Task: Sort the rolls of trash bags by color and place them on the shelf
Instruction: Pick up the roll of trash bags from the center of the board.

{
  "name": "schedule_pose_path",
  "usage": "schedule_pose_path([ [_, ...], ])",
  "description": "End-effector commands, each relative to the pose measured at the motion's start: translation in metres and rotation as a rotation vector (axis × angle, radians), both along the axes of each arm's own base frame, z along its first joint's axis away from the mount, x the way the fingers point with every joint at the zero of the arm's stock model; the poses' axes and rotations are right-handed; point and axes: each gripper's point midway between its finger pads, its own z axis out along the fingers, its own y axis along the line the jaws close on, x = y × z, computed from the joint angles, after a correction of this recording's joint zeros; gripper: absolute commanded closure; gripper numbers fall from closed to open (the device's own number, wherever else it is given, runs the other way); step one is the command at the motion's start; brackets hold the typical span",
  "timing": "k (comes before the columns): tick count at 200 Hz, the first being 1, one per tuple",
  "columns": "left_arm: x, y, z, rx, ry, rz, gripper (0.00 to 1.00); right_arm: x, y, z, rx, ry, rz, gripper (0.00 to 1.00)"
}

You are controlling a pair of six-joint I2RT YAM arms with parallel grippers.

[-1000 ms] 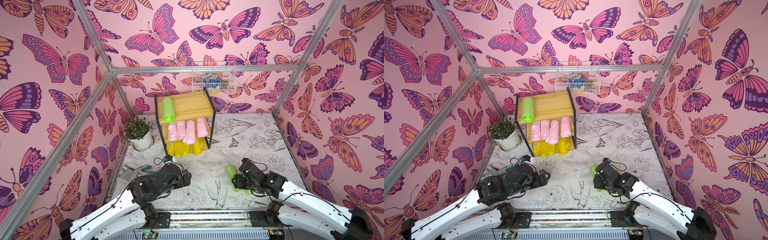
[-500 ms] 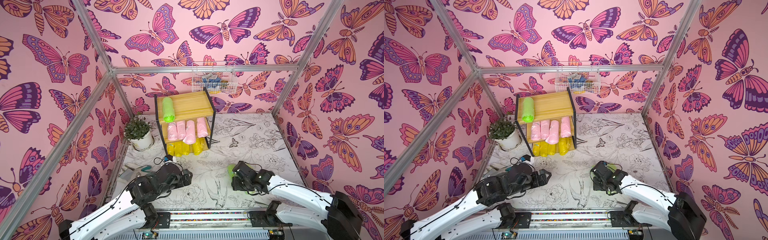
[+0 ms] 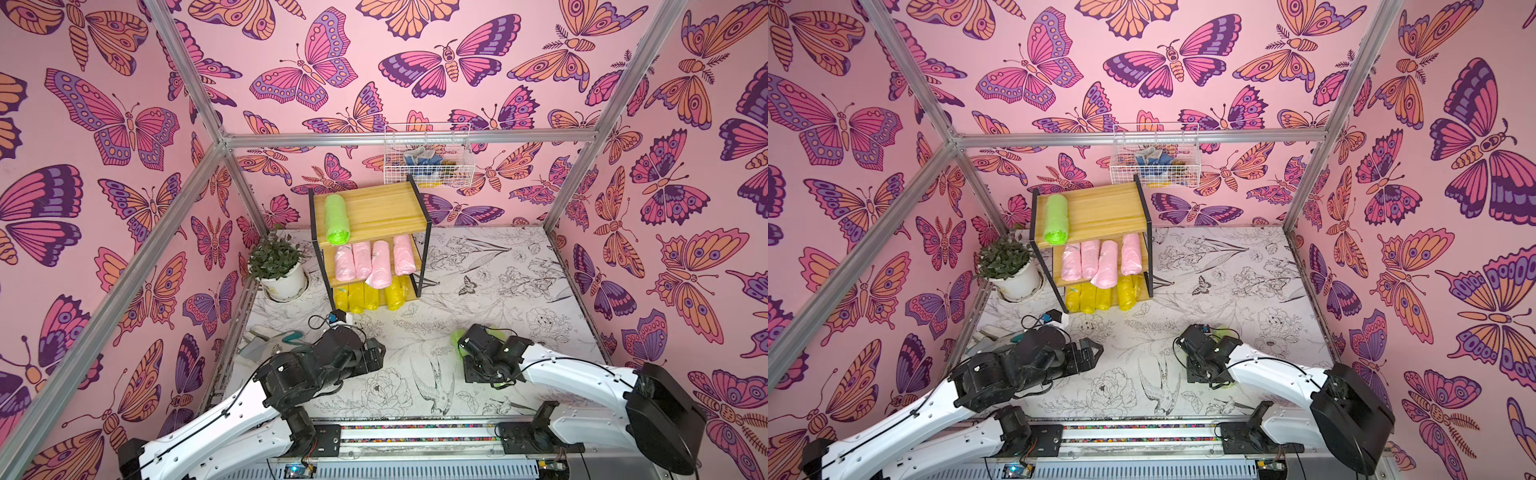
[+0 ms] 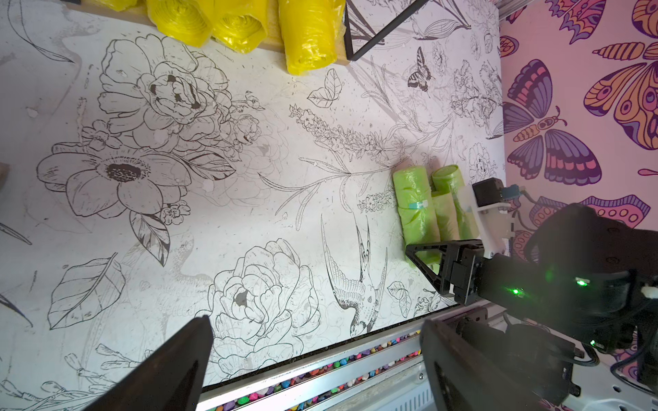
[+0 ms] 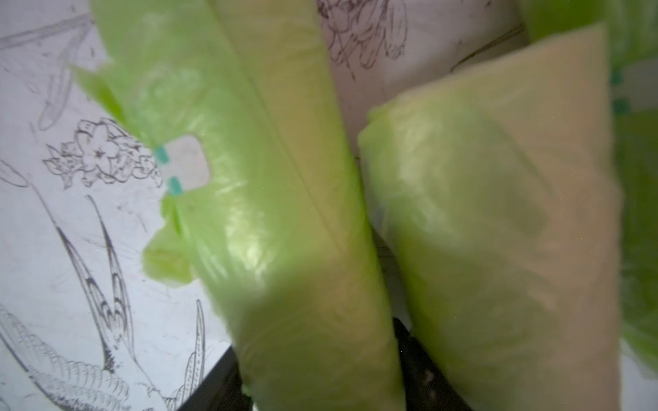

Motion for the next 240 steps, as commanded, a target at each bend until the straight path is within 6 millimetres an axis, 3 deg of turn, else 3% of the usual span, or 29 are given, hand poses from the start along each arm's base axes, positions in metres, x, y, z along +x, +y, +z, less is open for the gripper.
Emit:
schedule_pose_path([
  [1,-0.001,0.004,-0.005,-0.009,0.002,0.012,0.03,0.009,0.003,0.005,-0.013,-0.033,0.003,0.52],
  [33,-0.001,0.006,-0.007,-0.008,0.001,0.019,0.03,0.013,0.001,0.019,0.007,-0.085,0.000,0.68],
  [76,-0.001,0.005,-0.010,-0.003,0.010,0.018,0.03,0.013,0.001,0.032,0.026,-0.119,0.024,0.69],
  [92,-0.002,0.004,-0.011,-0.005,0.013,0.017,0.03,0.009,0.003,0.028,0.029,-0.090,0.048,0.62],
  [105,-0.002,0.004,-0.011,-0.007,0.015,0.018,0.03,0.006,0.003,0.023,0.011,-0.058,0.064,0.45],
  [114,-0.002,0.004,-0.011,-0.008,0.015,0.018,0.03,0.005,0.003,0.020,-0.002,-0.042,0.073,0.38],
  [164,-0.003,0.005,-0.009,-0.020,0.011,0.018,0.03,0.015,0.007,0.016,-0.061,-0.036,0.129,0.31],
  [196,-0.003,0.006,-0.009,-0.026,0.007,0.025,0.03,0.022,0.013,0.016,-0.082,-0.038,0.169,0.34],
  [240,-0.004,0.008,-0.010,-0.028,0.006,0.027,0.03,0.021,0.016,0.012,-0.068,-0.021,0.162,0.54],
])
